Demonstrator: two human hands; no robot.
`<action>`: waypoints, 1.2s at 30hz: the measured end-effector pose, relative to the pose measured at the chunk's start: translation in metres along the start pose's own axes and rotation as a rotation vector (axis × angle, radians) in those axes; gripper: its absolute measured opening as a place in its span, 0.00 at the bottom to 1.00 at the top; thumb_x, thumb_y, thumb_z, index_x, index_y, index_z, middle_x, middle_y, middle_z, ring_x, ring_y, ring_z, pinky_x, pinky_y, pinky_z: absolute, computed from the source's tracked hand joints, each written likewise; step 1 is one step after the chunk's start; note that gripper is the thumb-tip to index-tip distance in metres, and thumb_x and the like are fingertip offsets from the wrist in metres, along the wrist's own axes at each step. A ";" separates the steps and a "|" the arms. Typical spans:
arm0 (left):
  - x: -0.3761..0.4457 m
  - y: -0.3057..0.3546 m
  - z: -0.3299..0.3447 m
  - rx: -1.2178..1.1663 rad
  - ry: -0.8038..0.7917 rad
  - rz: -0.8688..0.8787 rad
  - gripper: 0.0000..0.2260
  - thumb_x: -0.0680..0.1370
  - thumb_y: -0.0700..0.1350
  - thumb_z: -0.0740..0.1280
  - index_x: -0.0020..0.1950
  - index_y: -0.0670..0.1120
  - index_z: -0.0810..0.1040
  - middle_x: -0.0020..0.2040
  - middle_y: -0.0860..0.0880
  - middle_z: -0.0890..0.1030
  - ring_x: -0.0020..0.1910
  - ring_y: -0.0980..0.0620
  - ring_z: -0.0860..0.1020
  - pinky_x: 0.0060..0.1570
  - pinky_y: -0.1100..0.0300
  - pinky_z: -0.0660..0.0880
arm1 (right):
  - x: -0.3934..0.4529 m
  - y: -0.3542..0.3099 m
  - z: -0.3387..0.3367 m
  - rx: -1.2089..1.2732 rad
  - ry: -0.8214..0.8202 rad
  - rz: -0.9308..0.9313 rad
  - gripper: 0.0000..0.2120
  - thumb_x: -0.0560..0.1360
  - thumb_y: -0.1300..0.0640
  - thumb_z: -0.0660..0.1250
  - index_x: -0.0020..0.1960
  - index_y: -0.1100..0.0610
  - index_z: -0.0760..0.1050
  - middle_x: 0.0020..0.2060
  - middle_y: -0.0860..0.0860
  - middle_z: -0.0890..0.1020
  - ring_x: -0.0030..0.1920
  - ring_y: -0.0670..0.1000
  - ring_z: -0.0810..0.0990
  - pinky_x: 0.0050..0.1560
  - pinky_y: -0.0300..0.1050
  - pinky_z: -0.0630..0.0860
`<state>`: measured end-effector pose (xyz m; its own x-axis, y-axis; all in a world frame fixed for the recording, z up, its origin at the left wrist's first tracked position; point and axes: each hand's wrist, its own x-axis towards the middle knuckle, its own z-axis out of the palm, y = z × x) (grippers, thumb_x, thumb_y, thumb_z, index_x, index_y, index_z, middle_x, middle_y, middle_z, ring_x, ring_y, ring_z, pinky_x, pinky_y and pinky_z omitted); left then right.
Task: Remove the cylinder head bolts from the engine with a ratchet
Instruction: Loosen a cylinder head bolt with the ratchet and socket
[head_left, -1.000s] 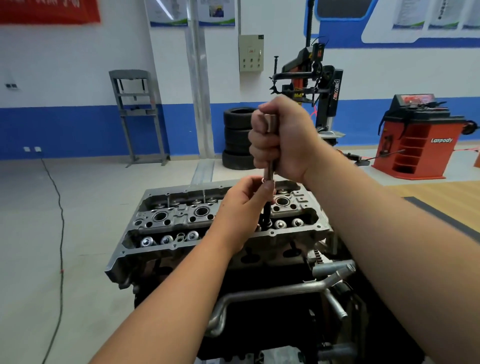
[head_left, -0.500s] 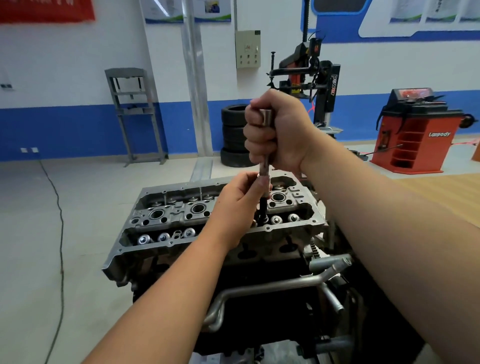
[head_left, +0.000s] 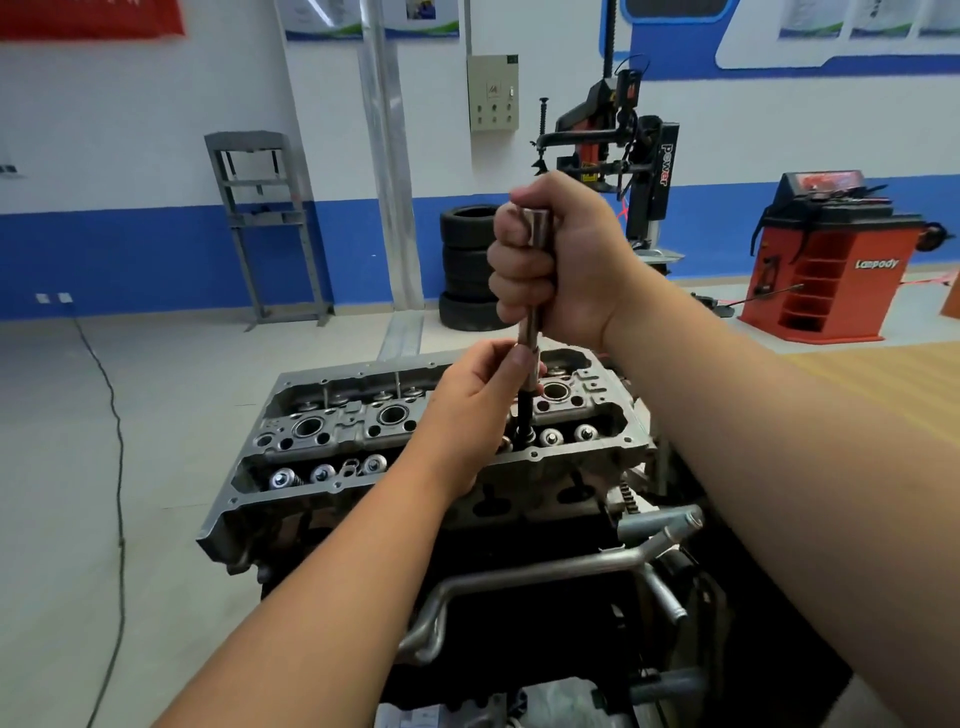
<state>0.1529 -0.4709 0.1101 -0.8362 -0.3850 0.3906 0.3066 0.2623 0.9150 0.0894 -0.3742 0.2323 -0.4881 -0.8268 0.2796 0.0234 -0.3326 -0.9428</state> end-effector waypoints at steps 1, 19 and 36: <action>0.000 0.000 0.000 -0.008 -0.020 -0.010 0.11 0.81 0.58 0.61 0.51 0.59 0.82 0.50 0.54 0.86 0.51 0.52 0.83 0.51 0.52 0.74 | -0.001 0.002 0.000 0.005 0.025 -0.016 0.20 0.79 0.50 0.53 0.29 0.53 0.65 0.22 0.47 0.59 0.26 0.49 0.52 0.32 0.45 0.51; -0.002 0.003 -0.002 0.056 -0.054 0.001 0.15 0.81 0.62 0.59 0.49 0.57 0.83 0.48 0.52 0.86 0.55 0.39 0.81 0.58 0.38 0.77 | -0.001 0.006 0.014 -0.101 0.181 -0.081 0.19 0.80 0.53 0.58 0.30 0.53 0.66 0.22 0.47 0.62 0.24 0.49 0.57 0.29 0.43 0.57; 0.000 -0.001 -0.001 0.077 -0.056 0.058 0.14 0.83 0.55 0.60 0.43 0.59 0.83 0.41 0.56 0.85 0.40 0.55 0.80 0.47 0.50 0.77 | -0.006 0.030 0.033 -0.189 0.509 -0.282 0.17 0.81 0.49 0.59 0.36 0.54 0.72 0.25 0.47 0.71 0.27 0.47 0.68 0.33 0.45 0.67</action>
<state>0.1530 -0.4724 0.1096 -0.8426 -0.3178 0.4348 0.3216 0.3508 0.8795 0.1215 -0.3938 0.2086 -0.8097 -0.3821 0.4453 -0.2999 -0.3828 -0.8738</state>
